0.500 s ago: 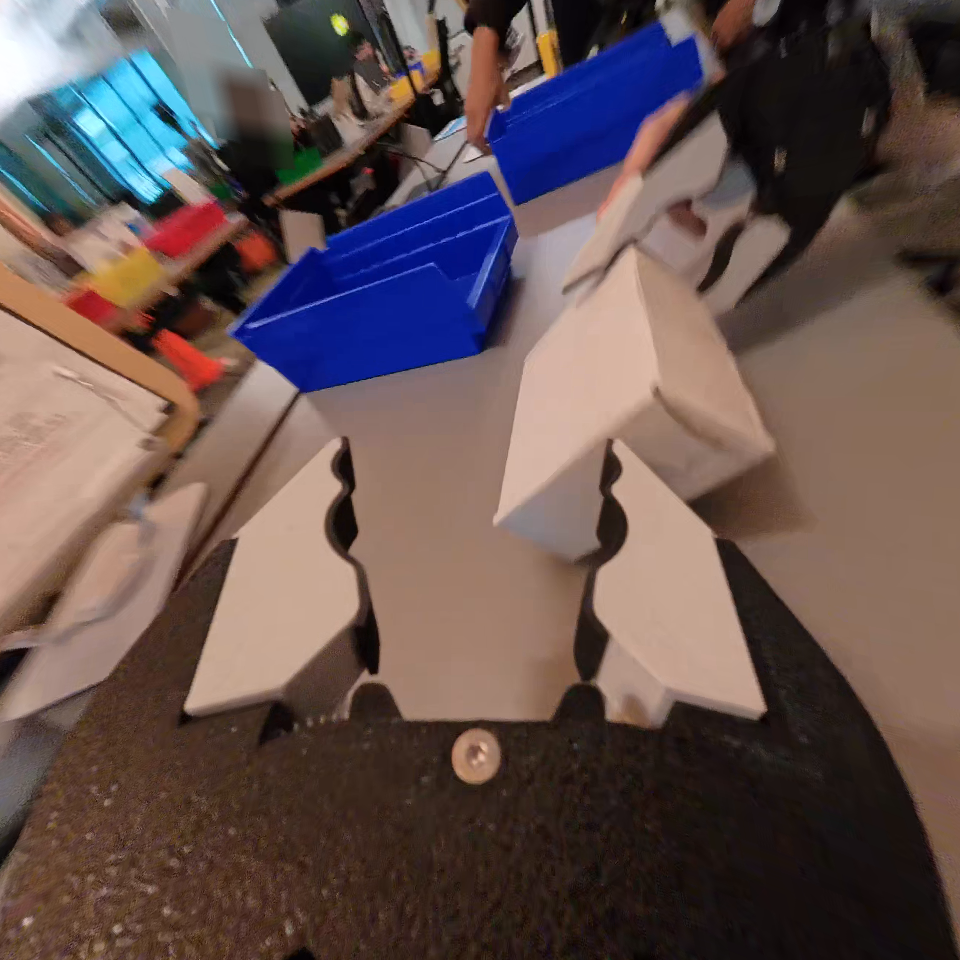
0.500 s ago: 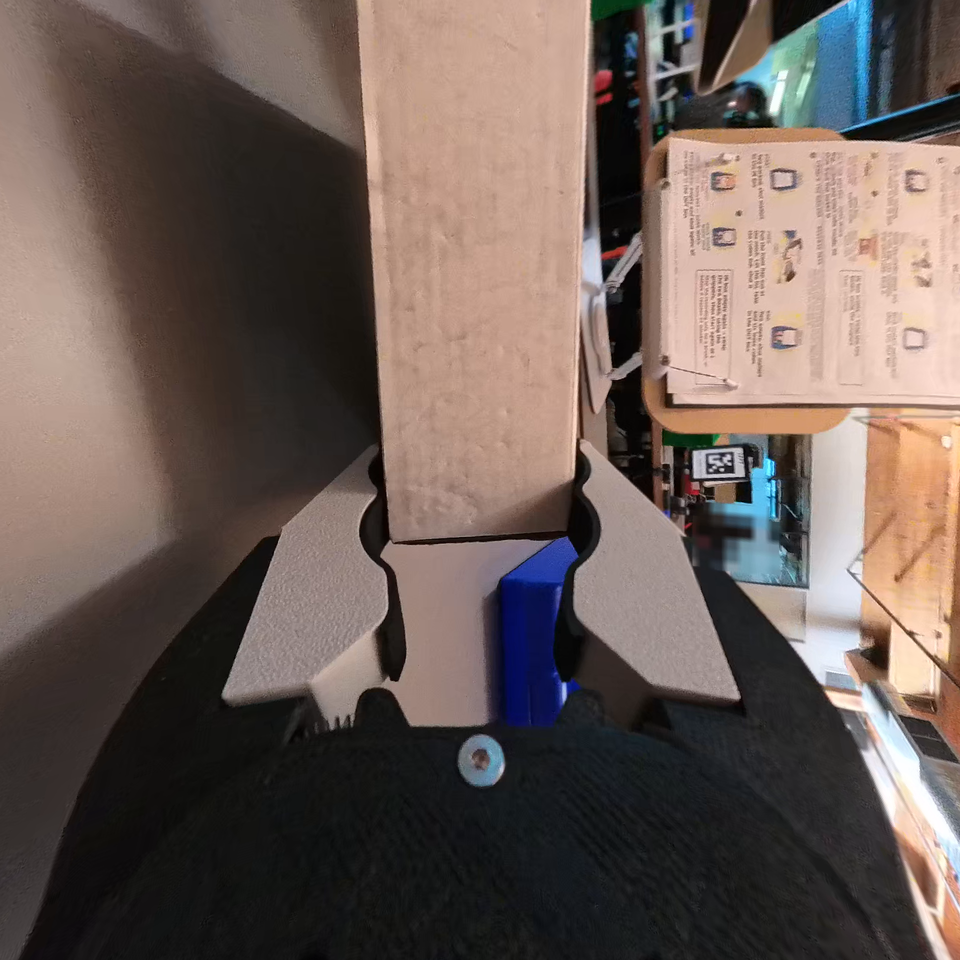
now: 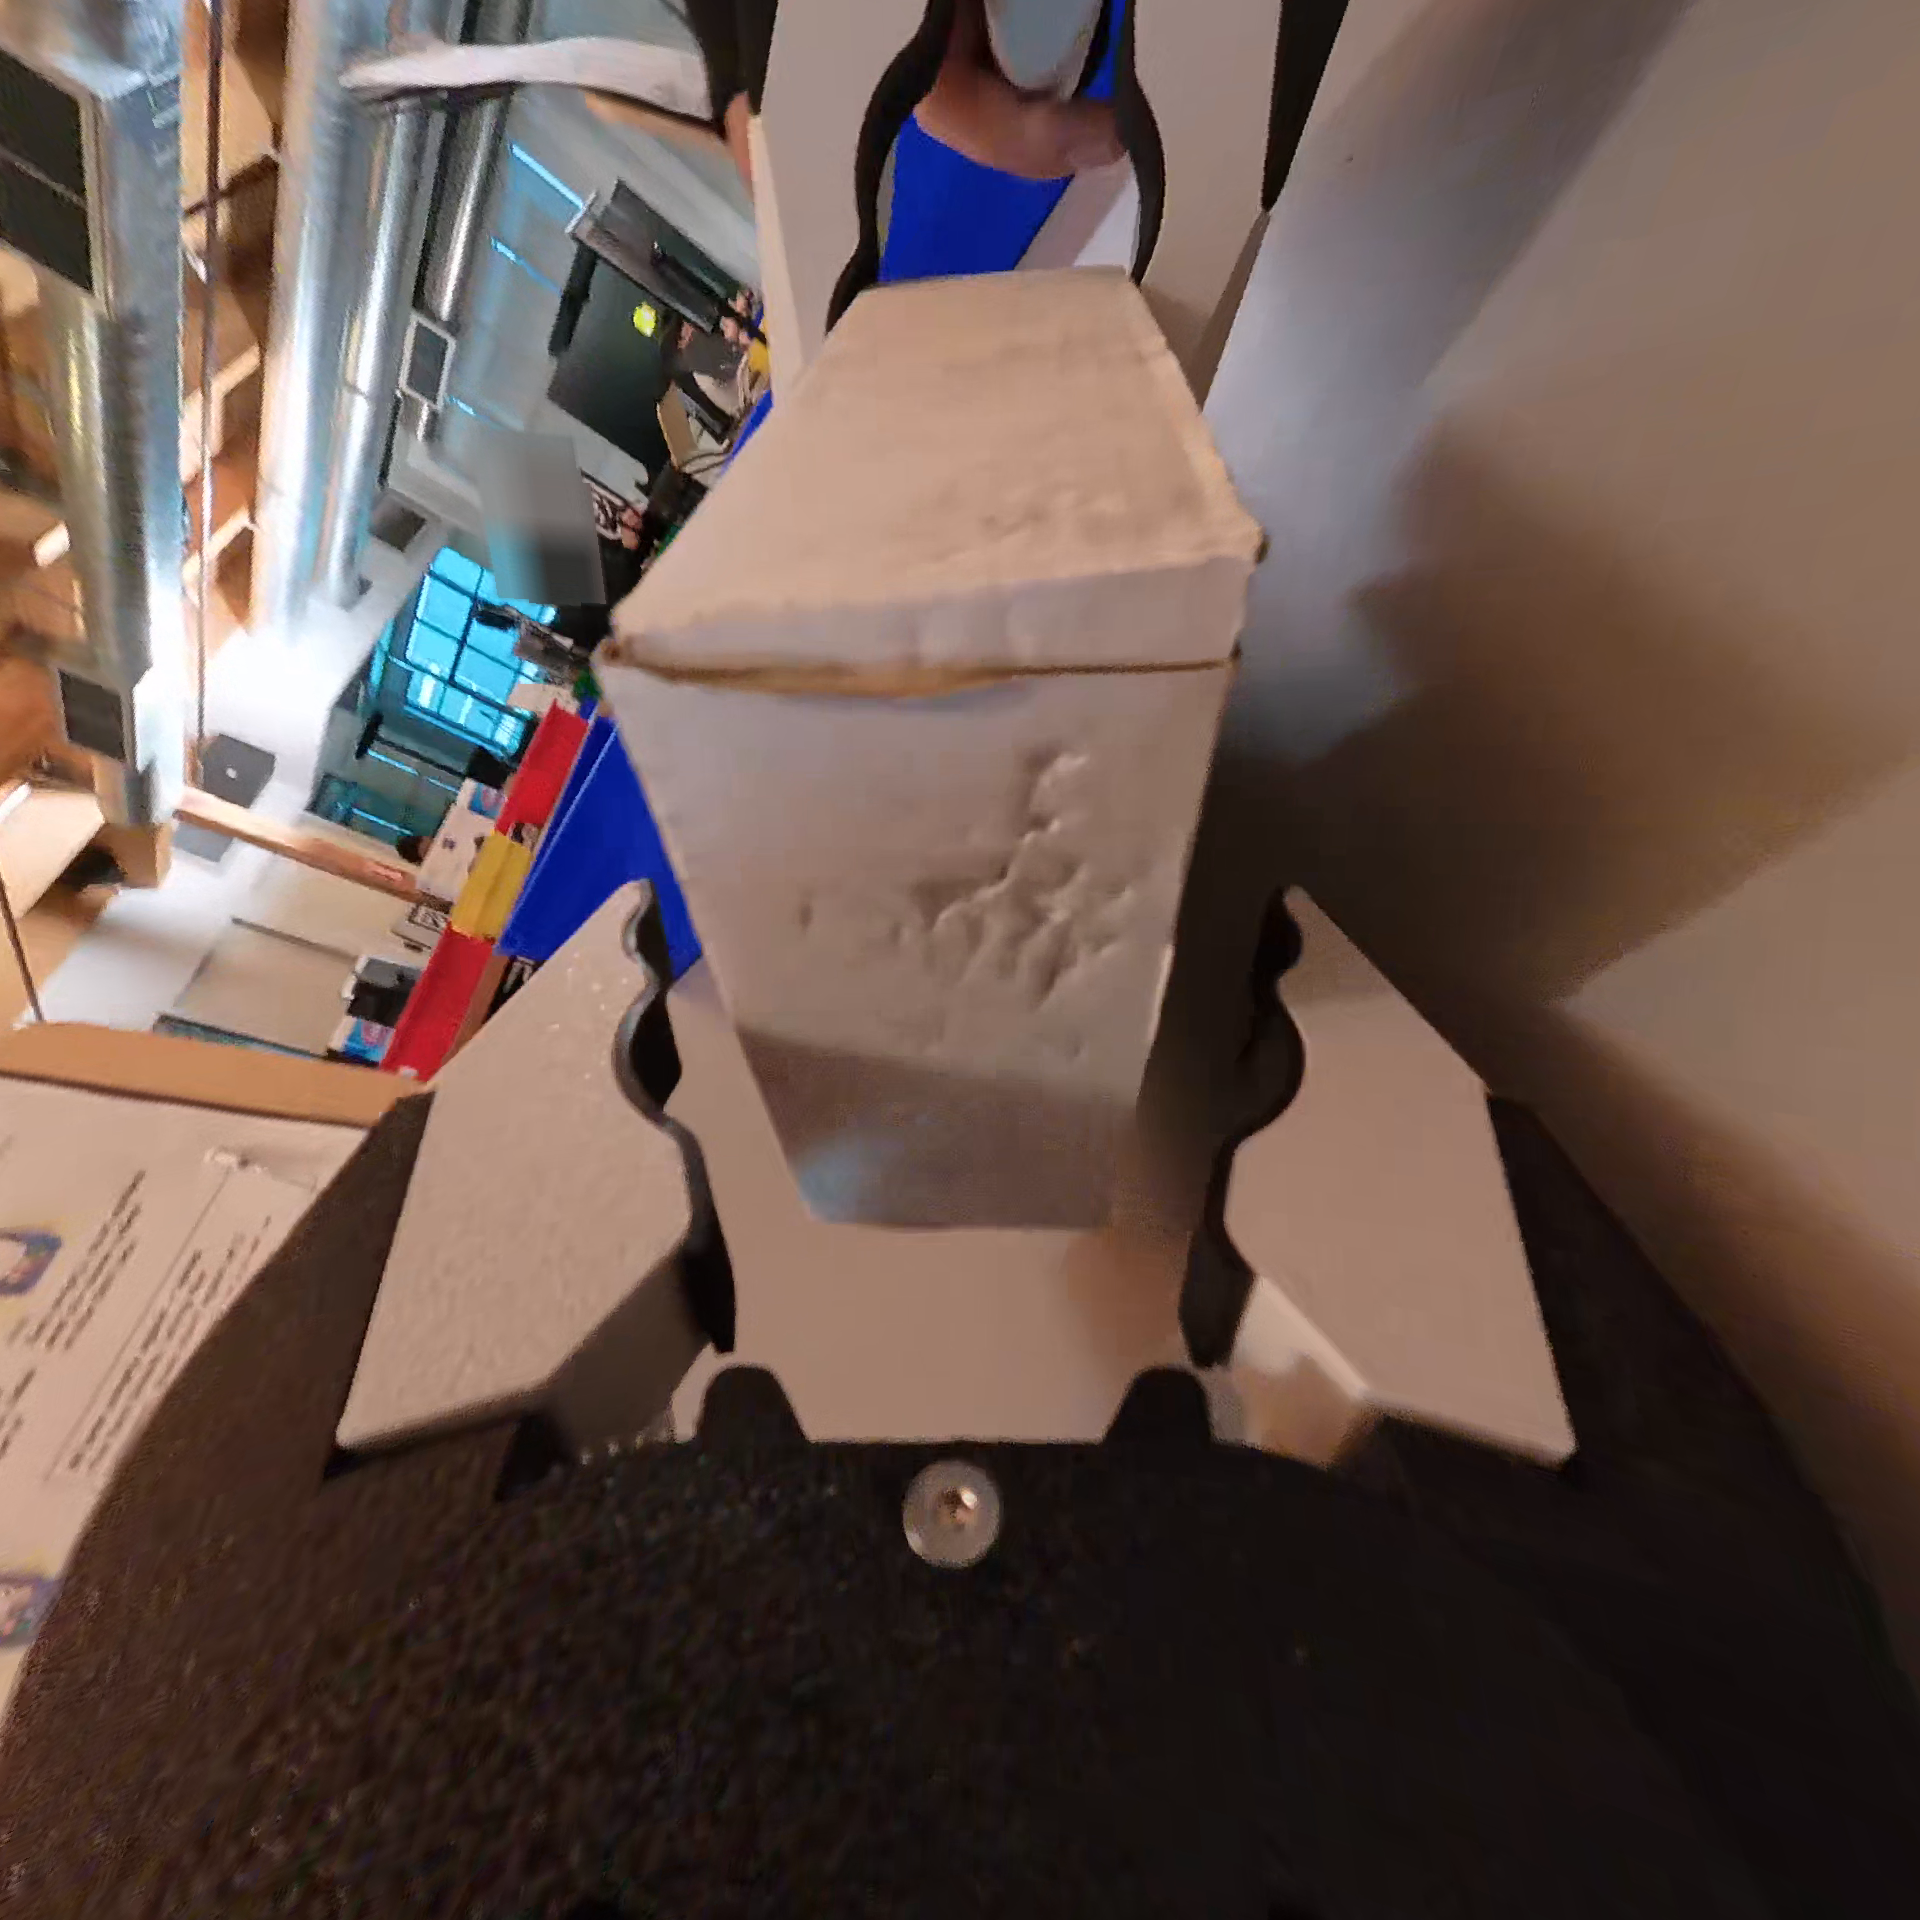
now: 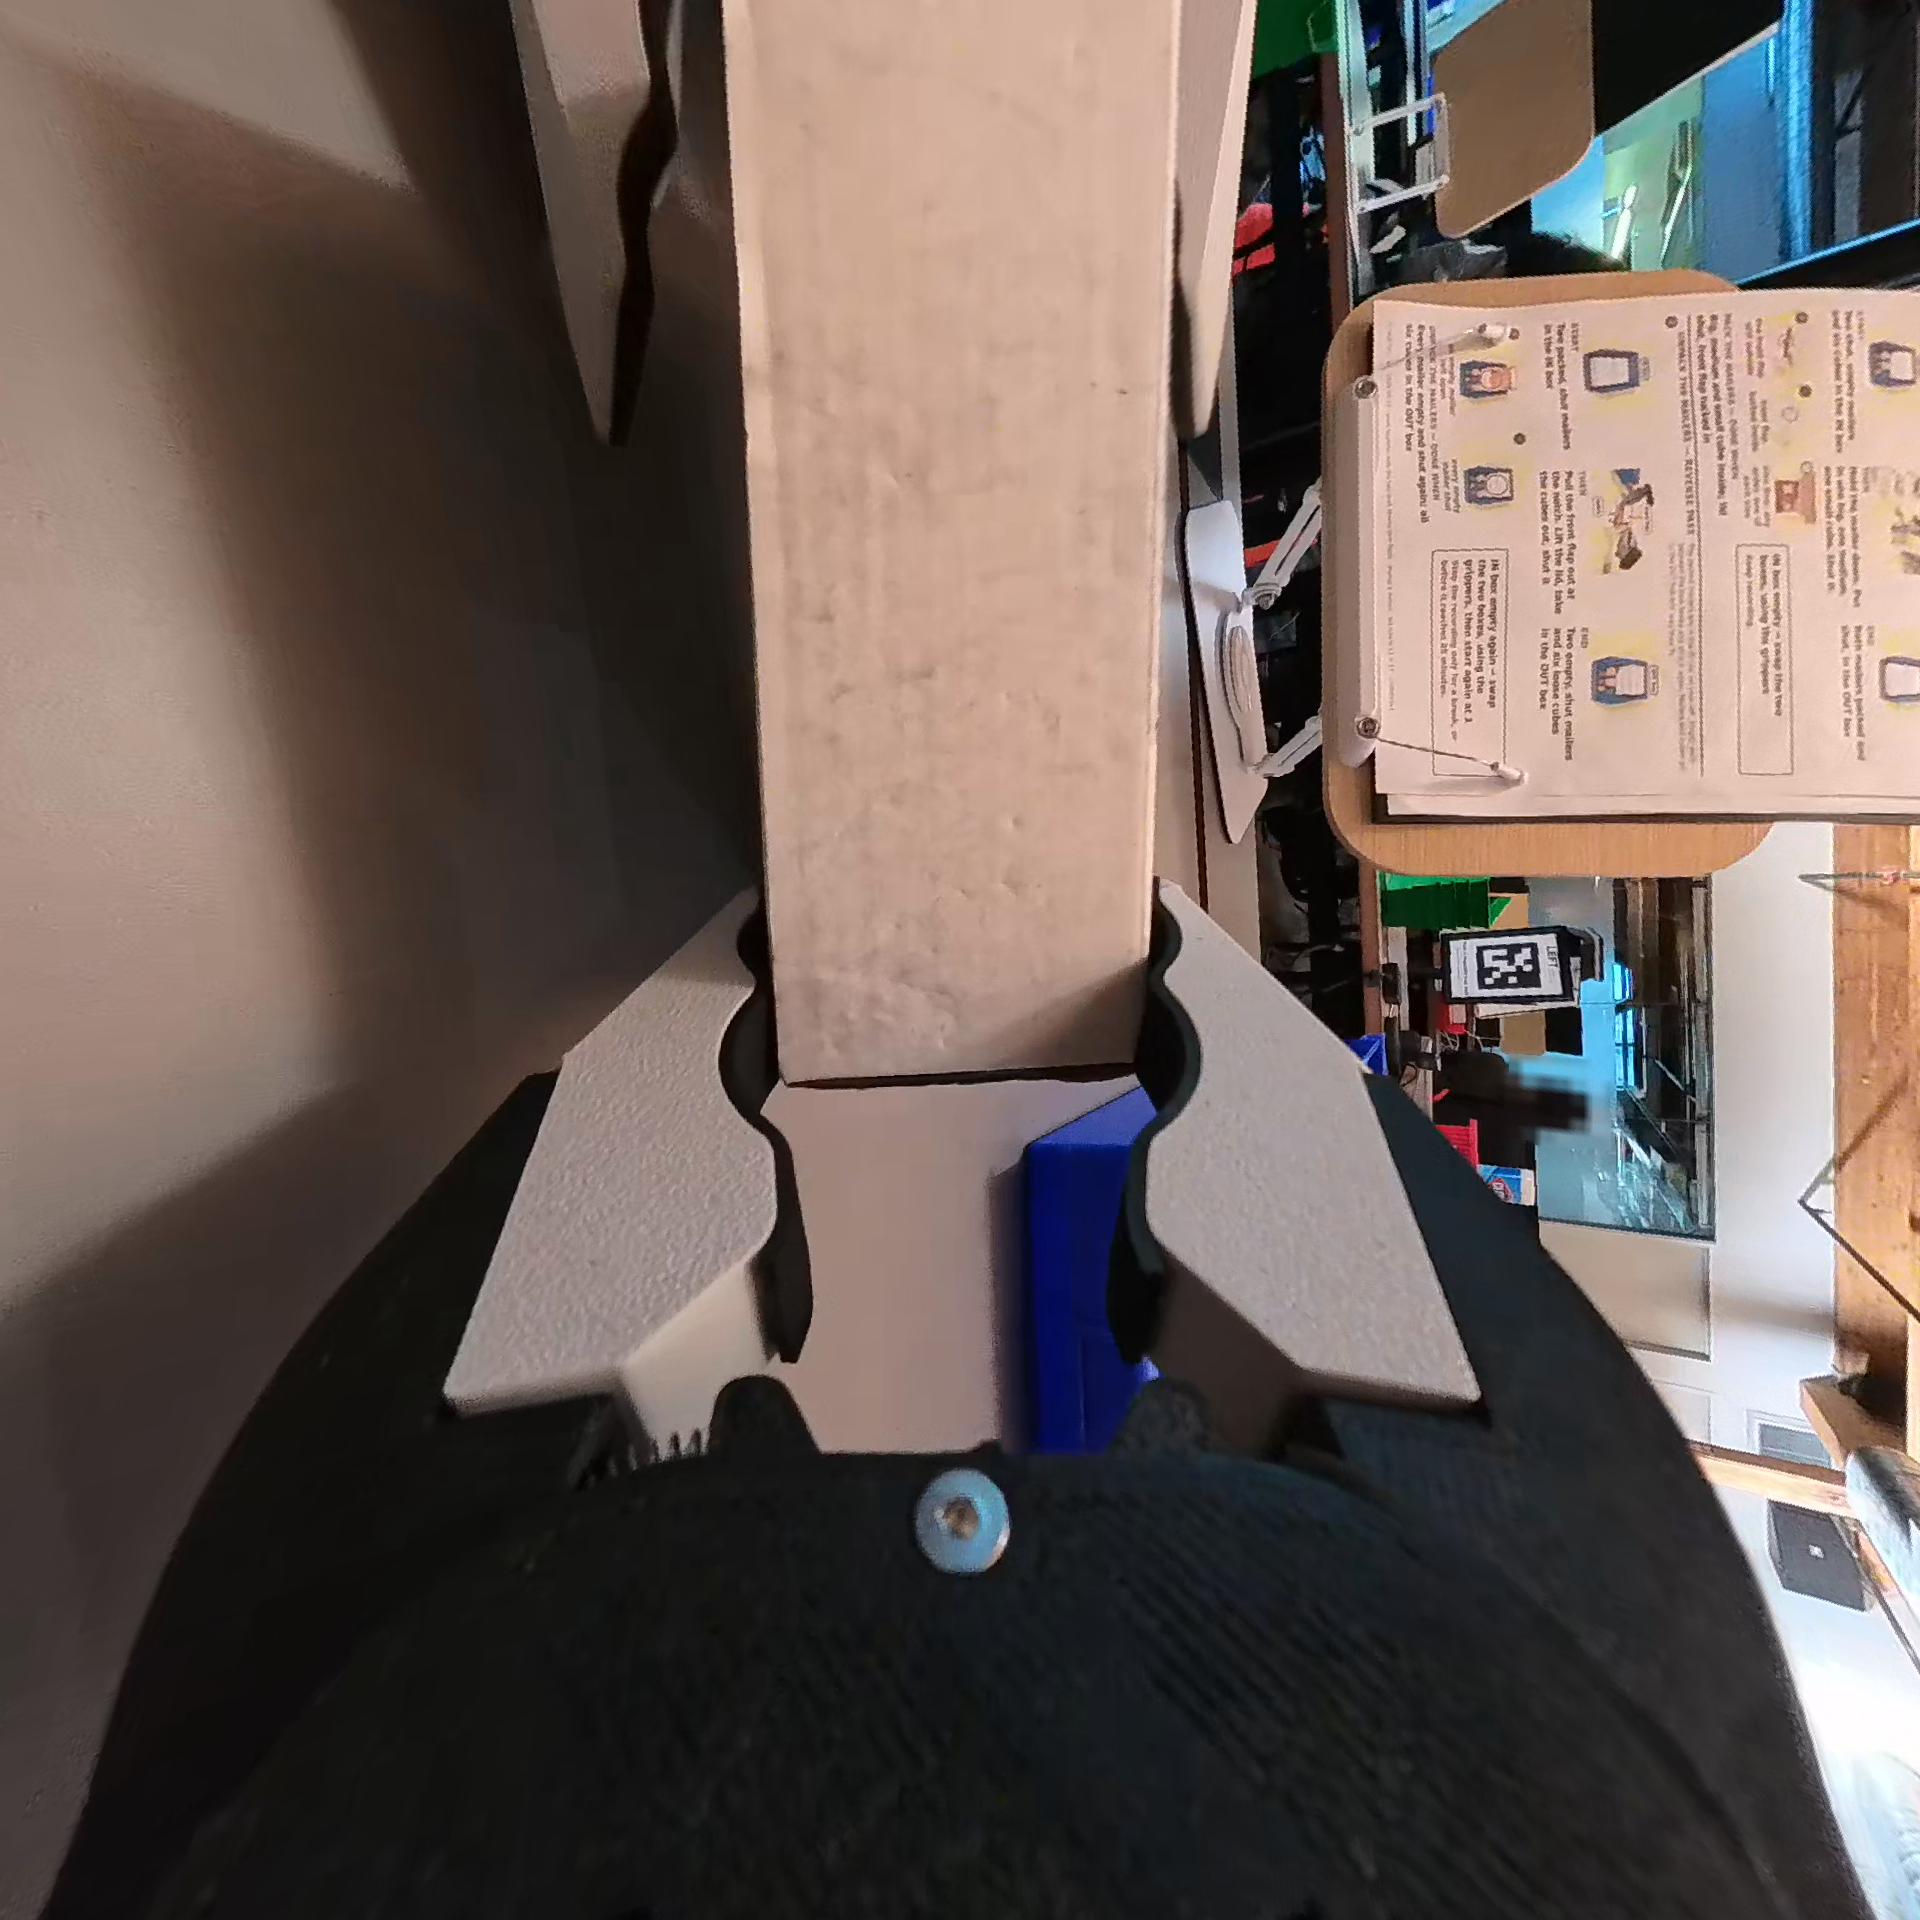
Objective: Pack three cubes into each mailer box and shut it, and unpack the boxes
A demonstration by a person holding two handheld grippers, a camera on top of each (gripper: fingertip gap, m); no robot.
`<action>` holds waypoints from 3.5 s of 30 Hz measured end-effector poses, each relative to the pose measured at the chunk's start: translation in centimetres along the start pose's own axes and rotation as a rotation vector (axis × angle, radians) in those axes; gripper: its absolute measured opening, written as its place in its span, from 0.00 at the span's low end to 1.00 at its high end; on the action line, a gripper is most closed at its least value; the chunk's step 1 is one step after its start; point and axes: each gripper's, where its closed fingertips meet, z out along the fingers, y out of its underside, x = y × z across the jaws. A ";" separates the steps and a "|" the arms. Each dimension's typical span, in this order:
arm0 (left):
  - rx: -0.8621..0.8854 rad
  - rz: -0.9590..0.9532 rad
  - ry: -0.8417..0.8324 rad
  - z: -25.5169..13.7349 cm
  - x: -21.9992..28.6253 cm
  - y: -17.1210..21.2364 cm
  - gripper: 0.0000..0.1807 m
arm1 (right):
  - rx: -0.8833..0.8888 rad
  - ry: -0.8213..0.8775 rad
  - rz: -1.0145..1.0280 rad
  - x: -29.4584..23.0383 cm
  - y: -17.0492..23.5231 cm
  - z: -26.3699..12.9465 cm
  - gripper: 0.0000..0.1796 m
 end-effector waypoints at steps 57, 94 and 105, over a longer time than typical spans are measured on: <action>-0.174 -0.251 0.121 2.6 -0.5 3.6 0.41 | 0.017 0.489 -0.217 6.5 -6.6 -1.9 0.02; -0.560 0.231 -0.406 -4.1 -3.1 -4.7 0.00 | -0.088 0.123 0.056 4.1 -7.3 -0.8 0.01; -0.730 0.226 -0.293 -2.8 0.4 -1.5 0.00 | -0.007 0.050 0.176 5.4 -7.5 -0.4 0.01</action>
